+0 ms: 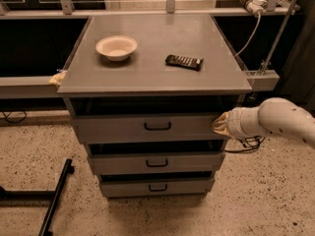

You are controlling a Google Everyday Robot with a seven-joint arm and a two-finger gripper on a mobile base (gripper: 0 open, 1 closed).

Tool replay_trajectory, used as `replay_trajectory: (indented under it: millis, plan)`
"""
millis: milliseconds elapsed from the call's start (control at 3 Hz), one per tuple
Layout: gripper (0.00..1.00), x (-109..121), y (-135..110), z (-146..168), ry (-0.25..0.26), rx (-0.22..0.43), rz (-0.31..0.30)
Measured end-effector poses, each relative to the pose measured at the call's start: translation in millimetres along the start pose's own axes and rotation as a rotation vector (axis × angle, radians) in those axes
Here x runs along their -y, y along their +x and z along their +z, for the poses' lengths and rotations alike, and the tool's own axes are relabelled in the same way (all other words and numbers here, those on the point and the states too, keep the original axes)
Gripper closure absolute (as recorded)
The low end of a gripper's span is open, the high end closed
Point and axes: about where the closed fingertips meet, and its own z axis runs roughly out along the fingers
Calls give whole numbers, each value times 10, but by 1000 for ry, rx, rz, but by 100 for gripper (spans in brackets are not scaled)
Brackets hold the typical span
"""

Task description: Close top drawer

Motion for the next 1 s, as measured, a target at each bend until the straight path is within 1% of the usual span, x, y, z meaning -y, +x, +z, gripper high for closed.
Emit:
replay_trajectory:
  millis: [333,667,1000]
  plan:
    - [100,-211,-183,-315,-58,23,-14]
    - [100,-366,-649,-959,-106,82,-74]
    - [100,-195,-1158,-1395,-46,141,-156]
